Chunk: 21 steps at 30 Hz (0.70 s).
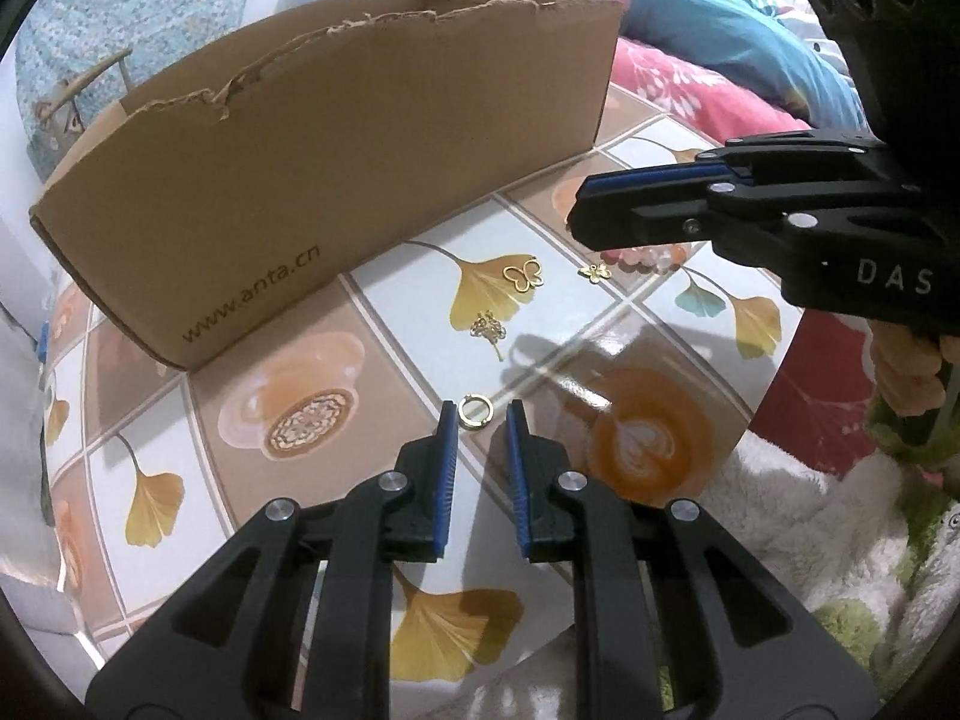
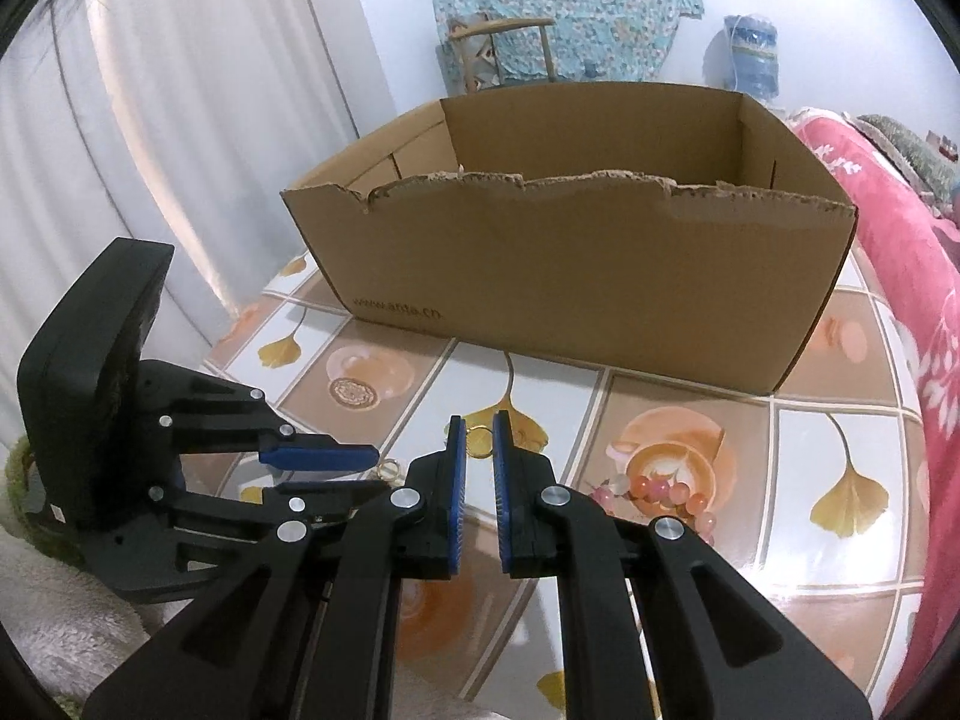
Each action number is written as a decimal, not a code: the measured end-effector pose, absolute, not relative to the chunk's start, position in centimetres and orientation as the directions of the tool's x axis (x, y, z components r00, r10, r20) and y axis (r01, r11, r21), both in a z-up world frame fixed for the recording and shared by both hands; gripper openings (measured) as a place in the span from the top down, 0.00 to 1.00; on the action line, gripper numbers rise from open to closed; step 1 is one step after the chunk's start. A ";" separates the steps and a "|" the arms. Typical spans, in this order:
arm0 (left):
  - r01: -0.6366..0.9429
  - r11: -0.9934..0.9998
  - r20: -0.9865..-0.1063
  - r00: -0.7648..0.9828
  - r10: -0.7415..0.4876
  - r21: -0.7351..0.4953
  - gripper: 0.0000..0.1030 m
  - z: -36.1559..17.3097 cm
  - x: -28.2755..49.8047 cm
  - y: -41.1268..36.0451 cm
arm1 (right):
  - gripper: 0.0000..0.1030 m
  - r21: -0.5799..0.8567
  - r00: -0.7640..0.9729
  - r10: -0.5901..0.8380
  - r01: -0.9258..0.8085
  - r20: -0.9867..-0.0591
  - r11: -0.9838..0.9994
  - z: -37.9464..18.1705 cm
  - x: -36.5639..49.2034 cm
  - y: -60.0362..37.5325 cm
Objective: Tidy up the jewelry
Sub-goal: 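Carry the gold ring in the left gripper over the box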
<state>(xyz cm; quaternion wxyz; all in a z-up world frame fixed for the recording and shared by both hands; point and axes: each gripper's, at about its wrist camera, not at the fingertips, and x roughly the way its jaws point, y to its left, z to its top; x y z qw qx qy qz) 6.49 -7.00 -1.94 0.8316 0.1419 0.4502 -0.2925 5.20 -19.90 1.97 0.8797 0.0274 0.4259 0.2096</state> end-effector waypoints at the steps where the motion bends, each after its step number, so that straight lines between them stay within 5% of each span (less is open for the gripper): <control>1: 0.614 0.789 -0.832 0.422 -0.360 -0.030 0.85 -2.0 6.6 -7.0 | 0.91 0.228 0.548 0.393 -0.346 -0.738 0.910 1.9 5.3 -19.9; 21: 0.629 0.777 -0.830 0.437 -0.347 0.006 0.91 -2.1 6.8 -7.7 | 0.91 0.250 0.546 0.408 -0.341 -0.732 0.906 1.7 5.3 -20.4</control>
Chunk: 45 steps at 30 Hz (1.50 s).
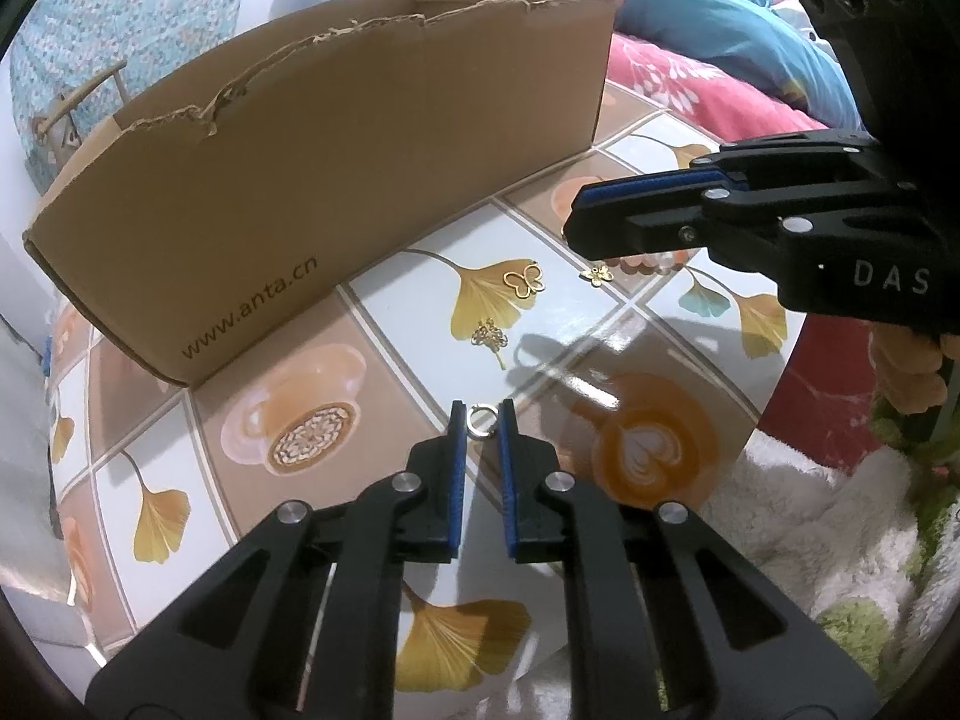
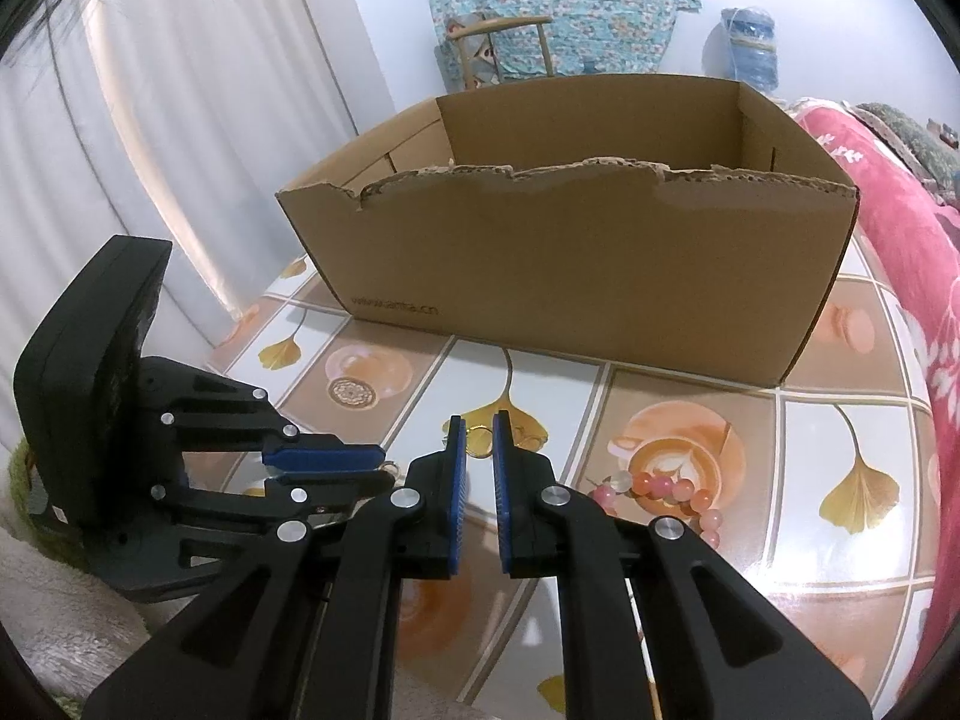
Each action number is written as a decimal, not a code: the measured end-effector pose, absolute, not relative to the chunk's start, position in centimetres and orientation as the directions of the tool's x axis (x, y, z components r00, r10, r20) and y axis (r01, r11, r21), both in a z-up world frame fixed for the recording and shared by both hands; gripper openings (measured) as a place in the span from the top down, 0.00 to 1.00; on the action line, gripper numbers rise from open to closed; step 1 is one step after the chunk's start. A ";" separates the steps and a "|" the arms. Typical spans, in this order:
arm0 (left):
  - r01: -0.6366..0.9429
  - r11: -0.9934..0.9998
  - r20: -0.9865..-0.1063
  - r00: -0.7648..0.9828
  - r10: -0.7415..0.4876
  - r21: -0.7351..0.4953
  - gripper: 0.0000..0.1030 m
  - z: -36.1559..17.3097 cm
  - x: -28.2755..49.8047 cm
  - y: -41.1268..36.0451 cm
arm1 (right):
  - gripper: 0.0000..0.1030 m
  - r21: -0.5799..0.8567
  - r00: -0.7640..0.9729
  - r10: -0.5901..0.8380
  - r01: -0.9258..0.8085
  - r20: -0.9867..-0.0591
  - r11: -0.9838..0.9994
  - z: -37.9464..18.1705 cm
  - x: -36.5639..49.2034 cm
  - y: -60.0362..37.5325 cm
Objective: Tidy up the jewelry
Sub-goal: 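Carry the gold ring in the left gripper over the box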
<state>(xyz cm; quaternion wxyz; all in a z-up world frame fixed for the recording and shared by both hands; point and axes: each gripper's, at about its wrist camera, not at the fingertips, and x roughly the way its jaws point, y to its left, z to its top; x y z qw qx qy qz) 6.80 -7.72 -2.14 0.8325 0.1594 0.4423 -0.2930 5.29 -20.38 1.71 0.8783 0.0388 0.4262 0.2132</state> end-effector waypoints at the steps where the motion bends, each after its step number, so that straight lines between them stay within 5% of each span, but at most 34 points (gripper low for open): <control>1: 0.630 0.776 -0.829 0.440 -0.345 0.012 0.91 -2.1 6.7 -7.8 | 0.91 0.251 0.546 0.408 -0.340 -0.732 0.906 1.7 5.3 -20.4; 11: 0.636 0.771 -0.822 0.446 -0.353 0.014 0.99 -1.9 6.2 -7.9 | 0.91 0.246 0.554 0.403 -0.337 -0.728 0.909 2.0 5.2 -20.7; 16: 0.642 0.767 -0.820 0.433 -0.375 -0.012 0.97 -1.6 6.2 -7.9 | 0.91 0.242 0.559 0.401 -0.338 -0.726 0.909 2.2 5.0 -20.7; 19: 0.652 0.758 -0.815 0.424 -0.396 -0.029 0.84 -1.4 6.0 -8.0 | 0.91 0.241 0.560 0.399 -0.337 -0.726 0.910 2.3 5.0 -20.8; 45: 0.560 0.829 -0.852 0.431 -0.299 -0.007 0.90 -2.4 6.5 -10.1 | 0.91 0.259 0.562 0.406 -0.326 -0.720 0.909 1.8 5.1 -21.4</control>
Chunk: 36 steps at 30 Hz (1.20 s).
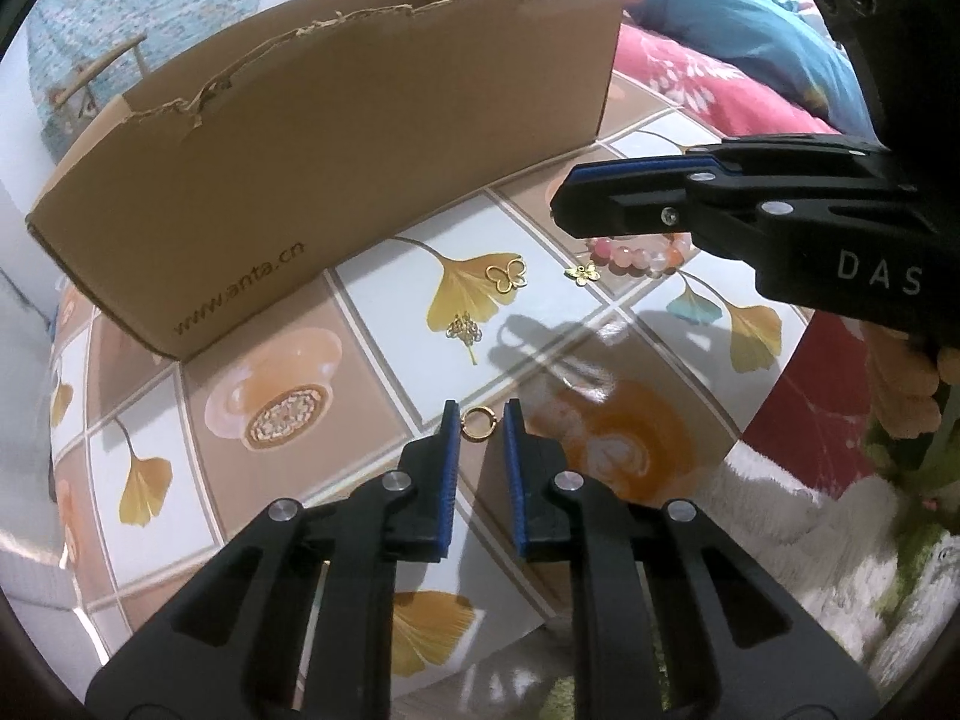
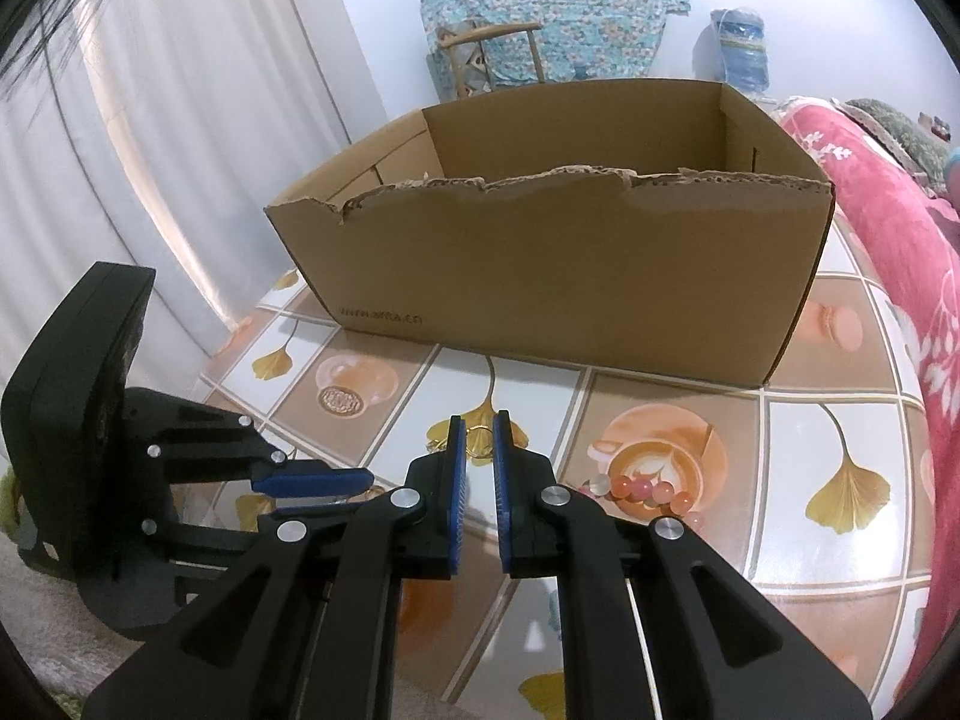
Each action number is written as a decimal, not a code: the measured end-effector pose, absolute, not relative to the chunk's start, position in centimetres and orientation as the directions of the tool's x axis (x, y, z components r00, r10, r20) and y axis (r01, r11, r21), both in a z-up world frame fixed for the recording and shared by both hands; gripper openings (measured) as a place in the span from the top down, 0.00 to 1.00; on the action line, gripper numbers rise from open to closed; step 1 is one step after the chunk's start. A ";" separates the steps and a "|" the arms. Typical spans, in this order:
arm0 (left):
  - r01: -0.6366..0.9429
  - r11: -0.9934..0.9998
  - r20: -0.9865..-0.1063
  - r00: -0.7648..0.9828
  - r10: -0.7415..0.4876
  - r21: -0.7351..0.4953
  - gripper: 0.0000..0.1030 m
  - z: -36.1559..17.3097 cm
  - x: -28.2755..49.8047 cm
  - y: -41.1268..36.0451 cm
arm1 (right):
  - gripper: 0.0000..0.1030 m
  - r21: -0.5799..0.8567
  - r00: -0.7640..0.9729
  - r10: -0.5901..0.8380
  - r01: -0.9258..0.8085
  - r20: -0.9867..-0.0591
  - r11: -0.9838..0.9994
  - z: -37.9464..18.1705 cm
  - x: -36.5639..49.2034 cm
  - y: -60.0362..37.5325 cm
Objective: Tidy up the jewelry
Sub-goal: 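Carry the gold ring in the left gripper over the box, then lower the ring into the box and open the left gripper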
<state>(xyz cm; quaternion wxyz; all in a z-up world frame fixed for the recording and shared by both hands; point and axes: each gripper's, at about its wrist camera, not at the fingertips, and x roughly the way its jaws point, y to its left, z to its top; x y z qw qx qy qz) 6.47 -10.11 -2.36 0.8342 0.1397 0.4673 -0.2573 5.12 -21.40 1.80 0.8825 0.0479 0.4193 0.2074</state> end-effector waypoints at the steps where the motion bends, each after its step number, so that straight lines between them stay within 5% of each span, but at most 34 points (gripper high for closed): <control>1: 0.556 0.831 -0.851 0.433 -0.297 -0.008 0.91 -2.4 6.4 -10.1 | 0.91 0.259 0.563 0.406 -0.325 -0.720 0.910 1.8 5.1 -21.4; 20: 0.544 0.839 -0.808 0.501 -0.309 0.016 0.91 -0.5 4.9 -8.9 | 0.91 0.252 0.589 0.405 -0.327 -0.700 0.911 2.9 4.7 -21.5; 30: 0.574 0.818 -0.653 0.635 -0.413 0.040 0.91 9.5 7.3 -6.3 | 0.91 0.214 0.683 0.472 -0.431 -0.557 0.876 10.9 6.8 -22.0; 36: 0.601 0.796 -0.668 0.624 -0.406 0.078 0.91 11.6 14.1 -6.6 | 0.91 0.234 0.616 0.508 -0.472 -0.602 0.850 13.0 14.1 -22.6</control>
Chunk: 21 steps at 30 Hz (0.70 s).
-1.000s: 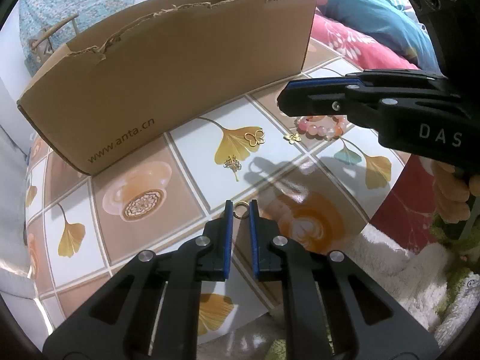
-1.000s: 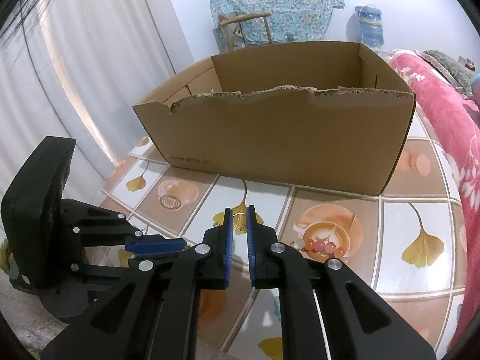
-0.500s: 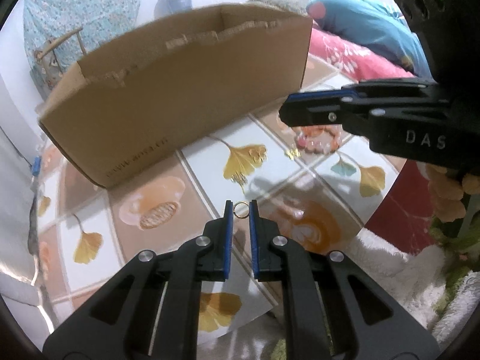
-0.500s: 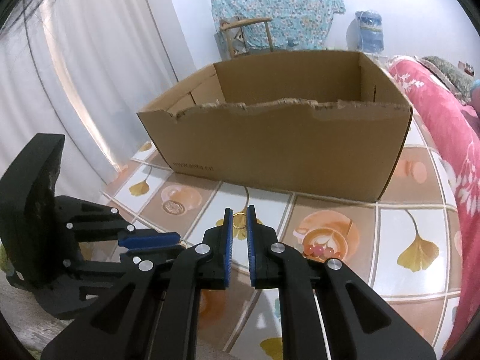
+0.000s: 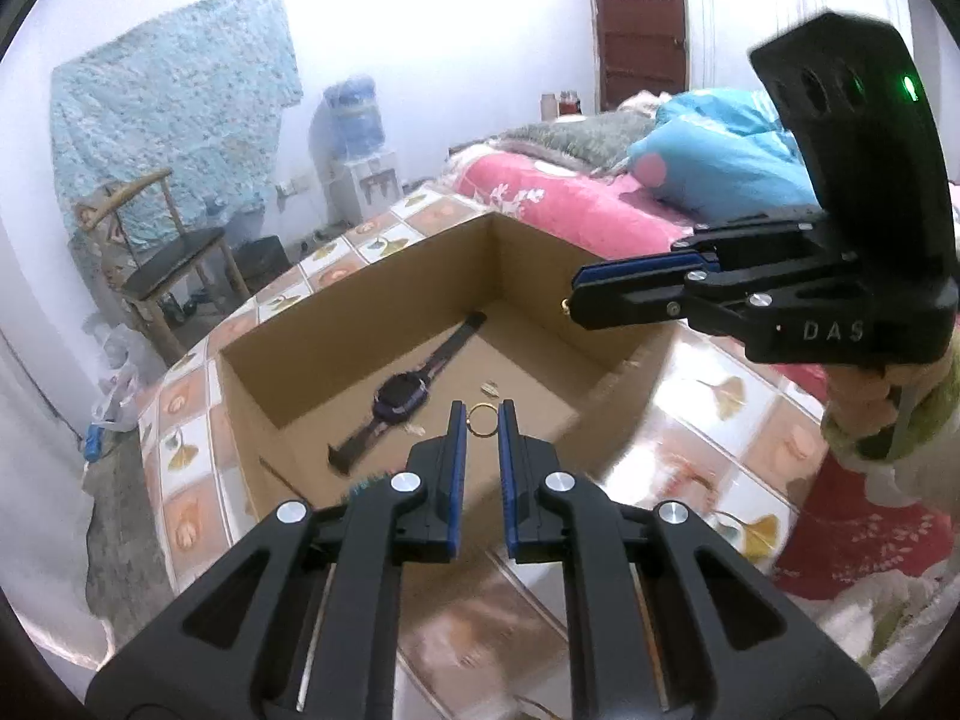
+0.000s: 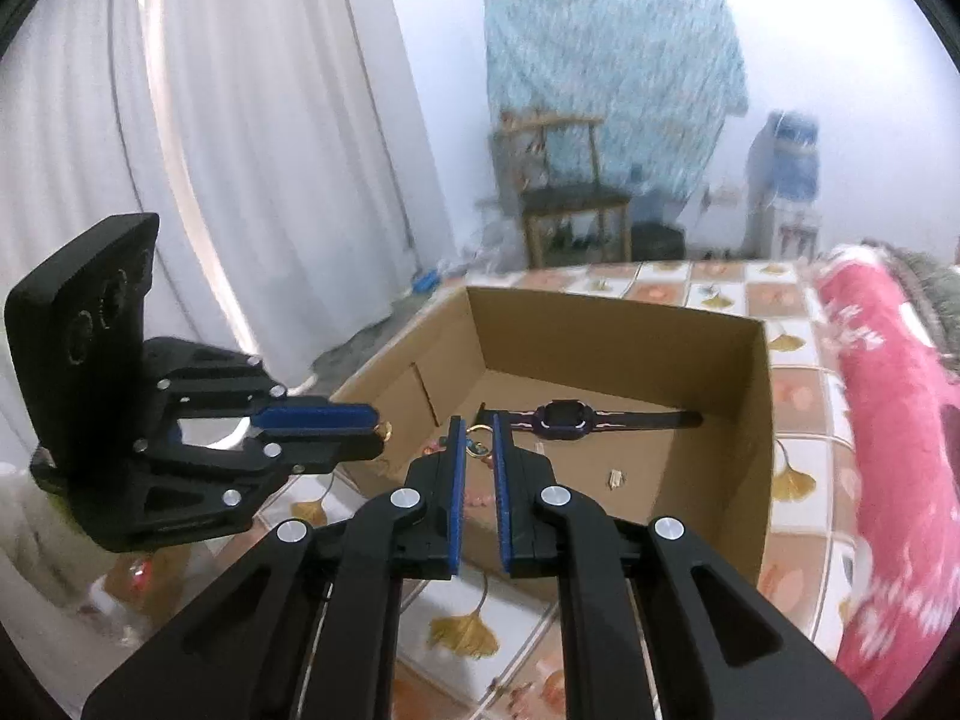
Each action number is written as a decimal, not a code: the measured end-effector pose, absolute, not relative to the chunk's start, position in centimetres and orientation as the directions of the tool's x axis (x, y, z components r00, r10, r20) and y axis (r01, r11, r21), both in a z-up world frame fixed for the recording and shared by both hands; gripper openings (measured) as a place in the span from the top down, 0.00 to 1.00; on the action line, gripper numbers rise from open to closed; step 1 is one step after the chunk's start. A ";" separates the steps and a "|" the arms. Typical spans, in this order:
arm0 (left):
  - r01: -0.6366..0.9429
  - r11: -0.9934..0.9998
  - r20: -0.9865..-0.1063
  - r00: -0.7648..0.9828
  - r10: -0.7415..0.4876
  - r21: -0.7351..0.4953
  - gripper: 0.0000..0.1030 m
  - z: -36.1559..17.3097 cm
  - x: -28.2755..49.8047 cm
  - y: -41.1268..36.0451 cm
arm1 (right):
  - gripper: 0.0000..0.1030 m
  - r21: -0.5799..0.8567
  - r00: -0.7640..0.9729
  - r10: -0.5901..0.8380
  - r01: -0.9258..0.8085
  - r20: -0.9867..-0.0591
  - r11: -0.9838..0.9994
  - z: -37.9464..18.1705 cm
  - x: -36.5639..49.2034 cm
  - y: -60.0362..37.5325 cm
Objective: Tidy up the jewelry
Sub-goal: 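Lower the ring into the box and open the left gripper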
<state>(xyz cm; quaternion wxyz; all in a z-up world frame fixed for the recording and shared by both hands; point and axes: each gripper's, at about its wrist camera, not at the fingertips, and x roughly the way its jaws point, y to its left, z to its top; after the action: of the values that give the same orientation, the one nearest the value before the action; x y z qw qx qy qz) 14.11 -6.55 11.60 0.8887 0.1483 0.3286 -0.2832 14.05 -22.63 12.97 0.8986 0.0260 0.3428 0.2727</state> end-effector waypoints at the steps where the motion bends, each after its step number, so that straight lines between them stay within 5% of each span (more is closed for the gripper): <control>1: 0.613 0.787 -0.695 0.598 -0.400 0.074 0.91 11.4 15.8 -6.8 | 0.91 0.238 0.592 0.507 -0.474 -0.627 0.848 12.8 15.5 -22.5; 8: 0.668 0.742 -0.846 0.360 -0.392 -0.060 0.91 8.2 24.3 -9.6 | 0.91 0.403 0.263 0.519 -0.390 -0.813 0.828 7.9 26.6 -22.7; 21: 0.597 0.755 -0.884 0.155 -0.441 -0.271 0.85 4.6 29.3 -9.0 | 0.90 0.488 0.159 0.534 -0.256 -0.830 0.834 3.6 30.7 -23.3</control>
<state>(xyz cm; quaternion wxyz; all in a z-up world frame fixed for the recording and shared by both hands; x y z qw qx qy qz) 29.35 -9.00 4.61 0.7567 0.0709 0.5520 -0.3429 30.65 -23.25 3.61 0.7521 0.1174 0.5930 0.2627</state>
